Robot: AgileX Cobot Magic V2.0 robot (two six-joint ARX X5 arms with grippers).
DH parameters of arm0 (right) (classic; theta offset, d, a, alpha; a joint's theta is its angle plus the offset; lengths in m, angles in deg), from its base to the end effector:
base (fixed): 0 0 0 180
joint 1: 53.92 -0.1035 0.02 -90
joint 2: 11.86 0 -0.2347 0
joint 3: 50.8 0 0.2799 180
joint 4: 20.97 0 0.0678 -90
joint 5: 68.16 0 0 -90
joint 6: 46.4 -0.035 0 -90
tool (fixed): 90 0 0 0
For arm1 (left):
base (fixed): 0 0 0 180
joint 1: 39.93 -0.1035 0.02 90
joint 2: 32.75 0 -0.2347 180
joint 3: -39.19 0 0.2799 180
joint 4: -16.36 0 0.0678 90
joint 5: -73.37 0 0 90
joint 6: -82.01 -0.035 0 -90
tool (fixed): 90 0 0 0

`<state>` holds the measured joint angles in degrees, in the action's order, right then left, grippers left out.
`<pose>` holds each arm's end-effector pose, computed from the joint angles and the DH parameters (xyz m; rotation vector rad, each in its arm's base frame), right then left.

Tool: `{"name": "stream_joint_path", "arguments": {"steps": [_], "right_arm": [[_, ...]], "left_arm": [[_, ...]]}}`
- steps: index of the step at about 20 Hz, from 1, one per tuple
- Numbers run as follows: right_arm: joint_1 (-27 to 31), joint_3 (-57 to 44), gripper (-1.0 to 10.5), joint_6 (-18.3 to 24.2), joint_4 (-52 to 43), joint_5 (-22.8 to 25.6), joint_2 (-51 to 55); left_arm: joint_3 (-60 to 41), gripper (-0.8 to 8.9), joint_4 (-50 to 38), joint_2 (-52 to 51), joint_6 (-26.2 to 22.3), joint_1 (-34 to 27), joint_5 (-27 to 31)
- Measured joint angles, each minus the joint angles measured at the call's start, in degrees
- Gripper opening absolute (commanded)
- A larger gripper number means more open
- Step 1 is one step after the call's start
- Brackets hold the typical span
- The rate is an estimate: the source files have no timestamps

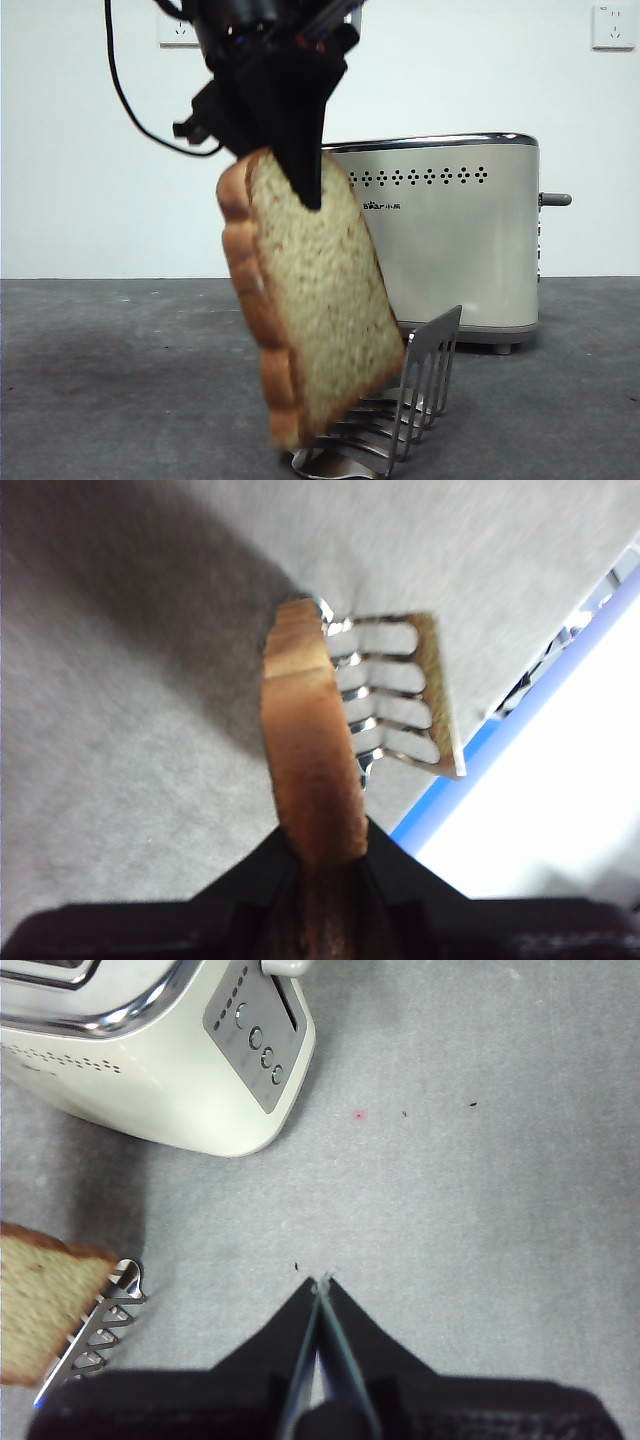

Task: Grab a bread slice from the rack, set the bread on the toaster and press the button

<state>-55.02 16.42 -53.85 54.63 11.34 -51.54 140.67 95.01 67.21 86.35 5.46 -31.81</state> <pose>0.1557 0.0094 0.3067 0.1908 0.8492 0.1358 0.2484 -0.2649 0.2431 0.3069 1.3833 -0.8332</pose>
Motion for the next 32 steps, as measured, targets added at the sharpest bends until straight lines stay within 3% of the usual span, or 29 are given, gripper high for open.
{"name": "stream_joint_path", "arguments": {"steps": [5, 8, 12, 19, 23, 26, 28, 32], "right_arm": [[0.0, 0.0, 0.0, 0.0, 0.0, 0.0, 0.0], [0.0, 0.0, 0.0, 0.0, 0.02, 0.0, 0.0], [0.0, 0.0, 0.0, 0.0, 0.02, 0.02, 0.0], [0.0, 0.0, 0.0, 0.0, 0.02, 0.0, -0.04], [0.0, 0.0, 0.0, 0.0, 0.0, 0.0, -0.9], [0.0, 0.0, 0.0, 0.0, 0.0, 0.0, -1.73], [0.0, 0.0, 0.0, 0.0, 0.02, 0.0, -2.29], [0.0, 0.0, 0.0, 0.0, 0.0, 0.0, -2.67]], "left_arm": [[11.93, -0.08, 8.98, -1.86, -1.03, 1.07, -0.02], [18.62, -0.03, 9.49, -2.32, -7.41, 2.36, 0.31], [27.02, -0.03, 9.51, -3.04, -25.24, 4.76, 1.38], [33.59, -0.05, 9.53, -3.15, -58.8, 4.81, 22.32], [33.59, -0.09, 6.05, -3.15, -77.26, 3.48, 24.28], [33.59, -0.1, -2.84, -3.15, -85.35, 3.02, 24.26], [33.59, -0.1, -4.42, -3.13, -90.31, 2.71, 24.28], [33.59, -0.1, -4.94, -1.05, -93.37, 2.01, 24.3]]}}
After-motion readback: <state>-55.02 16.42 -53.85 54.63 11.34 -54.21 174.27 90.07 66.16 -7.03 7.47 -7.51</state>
